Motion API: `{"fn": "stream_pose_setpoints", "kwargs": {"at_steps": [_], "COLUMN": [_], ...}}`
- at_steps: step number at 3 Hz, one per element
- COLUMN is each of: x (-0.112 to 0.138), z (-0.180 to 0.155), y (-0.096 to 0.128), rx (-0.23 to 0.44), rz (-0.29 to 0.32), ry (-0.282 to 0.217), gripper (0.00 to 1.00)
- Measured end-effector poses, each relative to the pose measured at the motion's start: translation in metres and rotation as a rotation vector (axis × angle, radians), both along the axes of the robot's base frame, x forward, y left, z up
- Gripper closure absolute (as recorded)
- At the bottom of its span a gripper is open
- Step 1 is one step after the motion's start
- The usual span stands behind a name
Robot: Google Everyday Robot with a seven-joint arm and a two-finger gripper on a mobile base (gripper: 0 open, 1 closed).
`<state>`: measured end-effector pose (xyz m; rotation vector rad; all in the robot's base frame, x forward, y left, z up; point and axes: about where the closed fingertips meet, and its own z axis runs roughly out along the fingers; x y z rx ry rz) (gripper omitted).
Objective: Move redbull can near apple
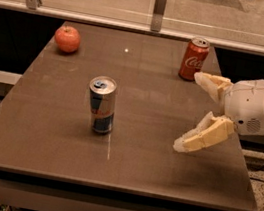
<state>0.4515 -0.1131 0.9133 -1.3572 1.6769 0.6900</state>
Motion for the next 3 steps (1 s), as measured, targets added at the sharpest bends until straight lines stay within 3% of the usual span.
{"fn": "stream_pose_setpoints", "kwargs": {"at_steps": [3], "x": [0.009], "z": [-0.036], "y": [0.066], "rx": [0.089], "rz": [0.134], "ry": [0.066], "gripper": [0.0]}}
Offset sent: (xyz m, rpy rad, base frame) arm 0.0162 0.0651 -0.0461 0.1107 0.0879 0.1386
